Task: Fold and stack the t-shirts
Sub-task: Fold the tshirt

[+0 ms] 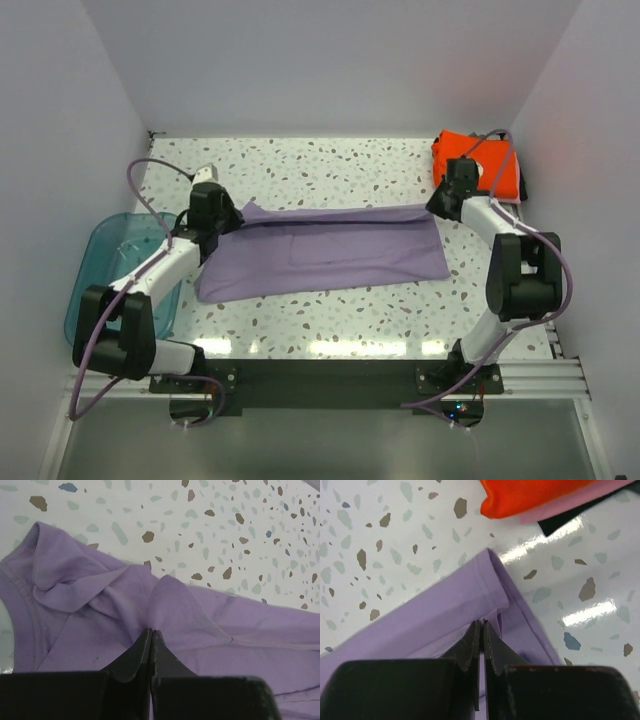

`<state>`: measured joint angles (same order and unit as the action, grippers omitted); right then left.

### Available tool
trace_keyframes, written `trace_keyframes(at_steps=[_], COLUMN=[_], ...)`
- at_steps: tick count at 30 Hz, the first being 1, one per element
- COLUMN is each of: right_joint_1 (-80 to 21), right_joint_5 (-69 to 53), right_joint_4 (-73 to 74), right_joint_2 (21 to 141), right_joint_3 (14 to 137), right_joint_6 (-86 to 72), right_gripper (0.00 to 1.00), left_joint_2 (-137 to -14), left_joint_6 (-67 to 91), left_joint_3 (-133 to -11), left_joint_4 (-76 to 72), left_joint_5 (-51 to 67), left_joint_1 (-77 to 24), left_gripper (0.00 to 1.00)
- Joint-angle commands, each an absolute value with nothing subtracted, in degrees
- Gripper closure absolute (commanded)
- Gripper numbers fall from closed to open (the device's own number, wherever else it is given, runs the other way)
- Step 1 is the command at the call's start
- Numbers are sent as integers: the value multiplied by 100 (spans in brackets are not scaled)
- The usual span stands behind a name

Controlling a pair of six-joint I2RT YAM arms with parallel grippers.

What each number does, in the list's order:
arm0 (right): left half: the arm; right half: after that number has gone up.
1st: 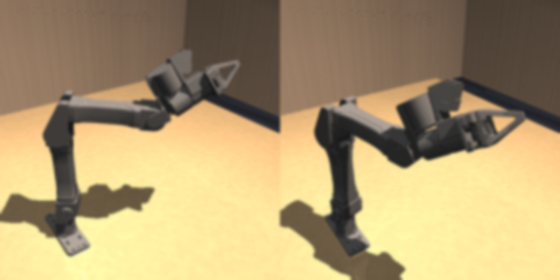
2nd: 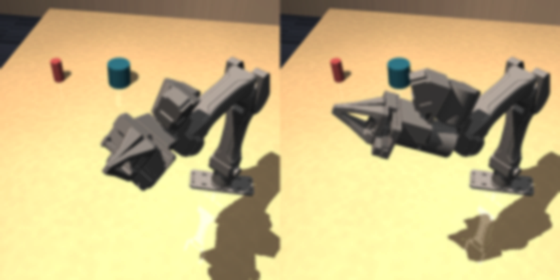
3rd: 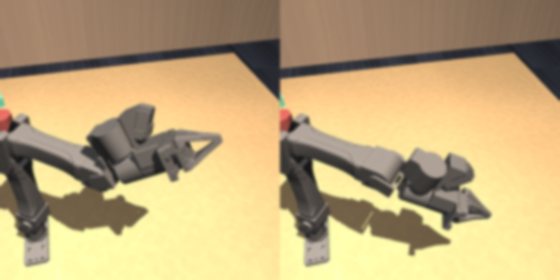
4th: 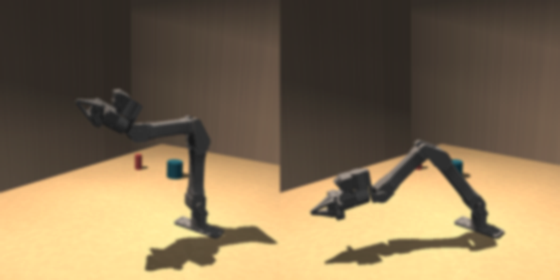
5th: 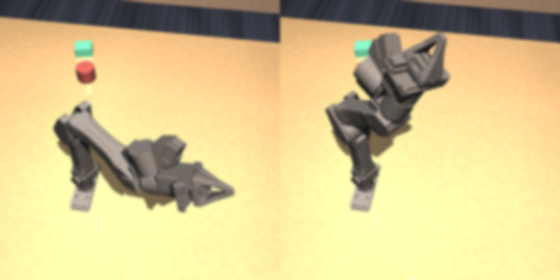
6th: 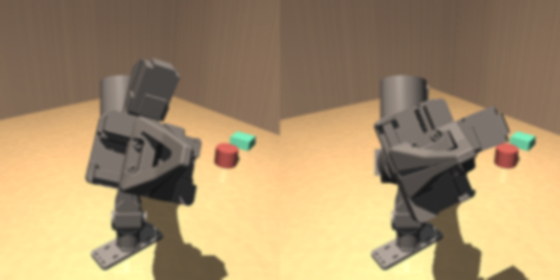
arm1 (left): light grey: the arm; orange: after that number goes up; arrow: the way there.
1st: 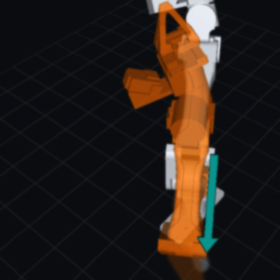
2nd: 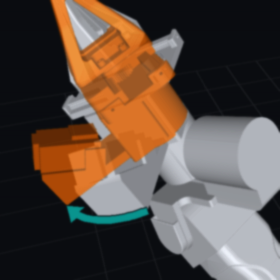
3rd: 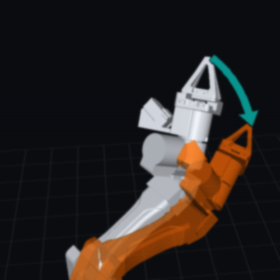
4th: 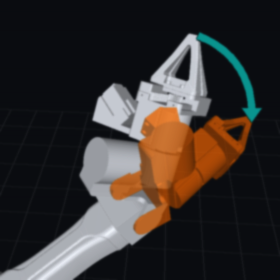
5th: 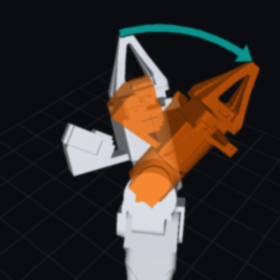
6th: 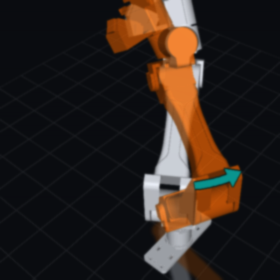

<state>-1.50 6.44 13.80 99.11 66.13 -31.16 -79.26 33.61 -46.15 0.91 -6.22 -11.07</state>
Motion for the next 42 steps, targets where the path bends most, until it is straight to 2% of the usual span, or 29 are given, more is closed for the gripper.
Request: trace_keyframes(at_steps=[1, 18, 22, 24, 25, 28, 31, 36, 42], right_joint_1=[-97, 158, 193, 202, 202, 185, 54, -780, -940], right_joint_5=[809, 633, 378, 290, 273, 220, 131, 904, 958], right_joint_4=[1310, 1257, 1134, 1107, 1099, 1116, 1169, 1599, 1661], right_joint_2=[9493, 8877, 8816, 8684, 8614, 8341, 8235, 8699, 9272], right_joint_3=[6373, 5424, 5195, 5090, 5045, 5036, 5167, 5860, 6258], right_joint_6=[-3287, -3410, -3498, -3507, -3516, -3420, -3271, -2998, -2979], right_gripper=[100, 100, 82, 71, 68, 63, 61, 60, 60], left_joint_2=[-7551, -6909, -6725, -6549, -6304, -5856, -5905, -6783, -7391], left_joint_6=[3709, 4157, 4201, 4227, 4210, 4219, 4289, 4772, 4904], left_joint_3=[-4351, -3332, -3129, -2989, -2953, -2988, -3295, -4006, -4551], left_joint_4=[-202, -9, -35, -44, -70, -9, 439, 1001, 914], left_joint_5=[-800, -958, -941, -862, -827, -966, -1203, -1643, -1643], left_joint_1=[-1142, -1292, -1292, -1292, -1292, -1292, -1292, -1301, -1345], left_gripper=[100, 100, 100, 82, 65, 51, 50, 61, 70])
